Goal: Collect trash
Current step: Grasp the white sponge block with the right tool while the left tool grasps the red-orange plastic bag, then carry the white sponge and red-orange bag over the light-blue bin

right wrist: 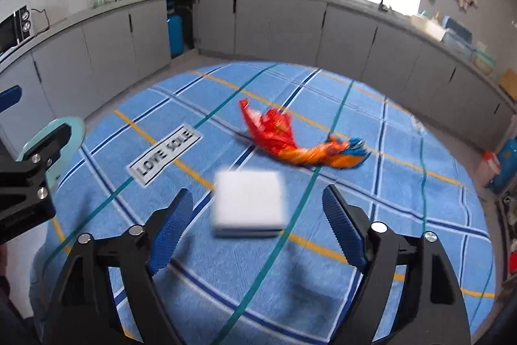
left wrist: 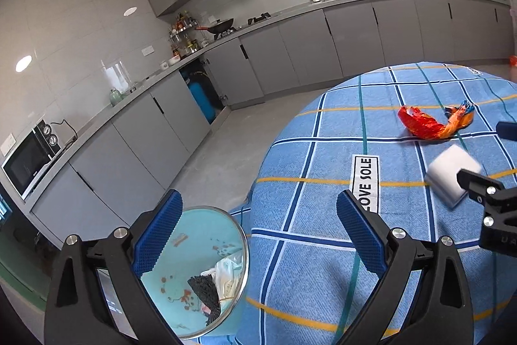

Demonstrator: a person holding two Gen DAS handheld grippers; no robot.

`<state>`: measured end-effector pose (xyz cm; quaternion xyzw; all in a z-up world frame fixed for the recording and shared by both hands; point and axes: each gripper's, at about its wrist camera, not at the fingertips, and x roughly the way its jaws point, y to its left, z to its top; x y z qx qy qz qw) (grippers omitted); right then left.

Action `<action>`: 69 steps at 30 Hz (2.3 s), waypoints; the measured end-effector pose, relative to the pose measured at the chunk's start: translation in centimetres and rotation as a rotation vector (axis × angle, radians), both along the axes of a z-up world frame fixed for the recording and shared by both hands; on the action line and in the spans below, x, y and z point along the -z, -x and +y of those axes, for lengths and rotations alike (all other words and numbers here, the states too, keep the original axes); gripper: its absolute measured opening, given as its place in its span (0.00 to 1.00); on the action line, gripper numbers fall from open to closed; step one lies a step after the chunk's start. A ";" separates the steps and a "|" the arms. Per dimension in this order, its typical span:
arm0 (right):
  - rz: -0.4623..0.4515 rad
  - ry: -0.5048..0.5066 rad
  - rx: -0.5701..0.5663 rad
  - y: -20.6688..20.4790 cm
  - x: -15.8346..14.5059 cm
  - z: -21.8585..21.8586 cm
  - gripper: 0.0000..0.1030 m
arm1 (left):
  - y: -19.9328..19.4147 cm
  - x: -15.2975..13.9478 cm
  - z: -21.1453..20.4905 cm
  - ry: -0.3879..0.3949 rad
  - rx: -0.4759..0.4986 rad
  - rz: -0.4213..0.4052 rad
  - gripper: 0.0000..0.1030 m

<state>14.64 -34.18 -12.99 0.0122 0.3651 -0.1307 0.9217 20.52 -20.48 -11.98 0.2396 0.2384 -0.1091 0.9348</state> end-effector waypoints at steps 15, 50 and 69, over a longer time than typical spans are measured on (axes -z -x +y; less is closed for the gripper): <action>0.043 -0.067 0.021 -0.3 0.7 -1.5 0.48 | -1.0 0.1 -1.2 0.001 0.024 0.014 0.92; -0.057 0.105 0.258 5.4 -0.1 -11.1 0.48 | -3.4 5.5 -18.7 -0.038 0.311 0.310 0.01; -0.121 0.101 0.067 2.9 -2.5 -1.5 0.48 | -0.4 -0.3 -3.4 0.030 0.096 0.143 0.01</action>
